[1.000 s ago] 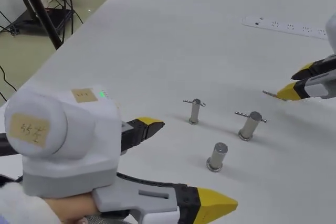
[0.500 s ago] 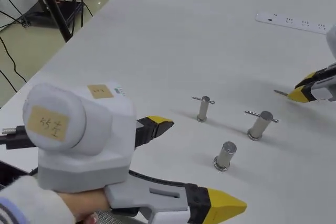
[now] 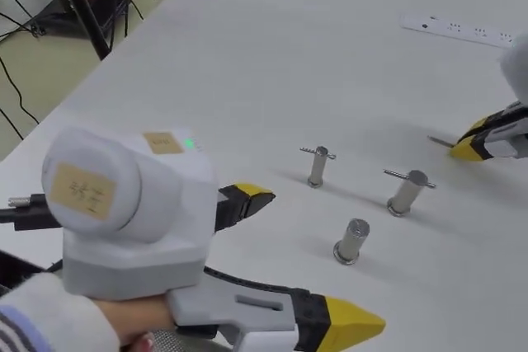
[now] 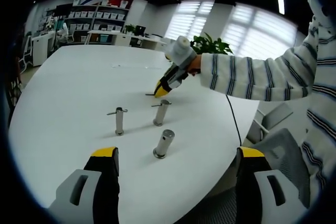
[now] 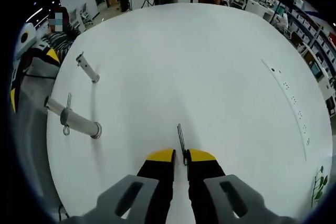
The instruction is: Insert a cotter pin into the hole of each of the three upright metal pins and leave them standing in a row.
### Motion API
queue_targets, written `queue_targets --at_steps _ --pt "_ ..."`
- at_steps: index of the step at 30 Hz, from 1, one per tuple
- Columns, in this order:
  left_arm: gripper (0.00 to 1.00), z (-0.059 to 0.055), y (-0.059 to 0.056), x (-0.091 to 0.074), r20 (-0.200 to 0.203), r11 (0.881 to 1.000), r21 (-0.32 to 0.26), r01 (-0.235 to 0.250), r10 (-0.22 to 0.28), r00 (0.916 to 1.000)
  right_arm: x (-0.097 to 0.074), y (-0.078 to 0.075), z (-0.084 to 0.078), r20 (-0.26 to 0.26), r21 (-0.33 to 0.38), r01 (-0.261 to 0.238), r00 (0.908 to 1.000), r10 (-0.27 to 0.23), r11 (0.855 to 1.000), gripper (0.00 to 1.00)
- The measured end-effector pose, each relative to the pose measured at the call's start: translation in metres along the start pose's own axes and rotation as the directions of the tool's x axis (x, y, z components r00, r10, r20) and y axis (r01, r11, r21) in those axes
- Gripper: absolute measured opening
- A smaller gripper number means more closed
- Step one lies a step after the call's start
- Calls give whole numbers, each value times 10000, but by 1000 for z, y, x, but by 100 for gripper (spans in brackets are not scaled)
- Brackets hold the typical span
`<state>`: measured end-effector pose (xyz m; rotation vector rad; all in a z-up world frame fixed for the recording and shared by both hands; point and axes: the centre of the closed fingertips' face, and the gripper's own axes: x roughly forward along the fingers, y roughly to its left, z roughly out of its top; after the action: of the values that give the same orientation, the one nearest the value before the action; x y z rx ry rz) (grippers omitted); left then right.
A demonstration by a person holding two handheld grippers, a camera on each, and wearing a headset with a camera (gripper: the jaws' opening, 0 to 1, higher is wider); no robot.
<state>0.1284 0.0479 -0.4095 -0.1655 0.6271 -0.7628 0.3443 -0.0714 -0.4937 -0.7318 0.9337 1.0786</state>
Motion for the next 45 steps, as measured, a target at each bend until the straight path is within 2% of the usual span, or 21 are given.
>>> queue_targets --at_steps 10,11,17,28,31,33,36,40,45 --pt "90 1 1 2 -1 9999 144 -23 23 10000 1 0 1 -175 -639 321 9993 -333 9974 0" --pt "90 1 1 1 16 9999 122 -25 25 10000 1 0 1 -105 -921 387 9992 -398 9950 0" --pt "90 3 4 -2 93 9999 37 -104 103 9999 0 0 2 85 -1138 607 9982 -602 9916 0" --pt "88 11 6 -5 350 9999 50 -137 136 9993 -28 1 11 844 -1151 1160 9907 -1066 9866 0" --pt "88 15 5 -6 498 9999 -6 -113 113 9987 -38 5 13 1104 -1215 1358 9863 -1226 9833 0" --pt "86 20 4 -8 724 9997 -249 -37 55 9974 -44 7 14 1255 -1289 1497 9831 -1336 9803 0" --pt "83 25 4 -9 993 9987 -508 32 19 9951 -55 7 15 1507 -1269 1879 9741 -1683 9739 0" --pt "82 29 4 -10 1071 9986 -521 16 40 9942 -70 11 21 2073 -1259 2360 9561 -2071 9636 0" --pt "79 35 4 -9 1217 9979 -630 112 -35 9926 -83 21 32 2707 -1481 2671 9370 -2207 9522 0"
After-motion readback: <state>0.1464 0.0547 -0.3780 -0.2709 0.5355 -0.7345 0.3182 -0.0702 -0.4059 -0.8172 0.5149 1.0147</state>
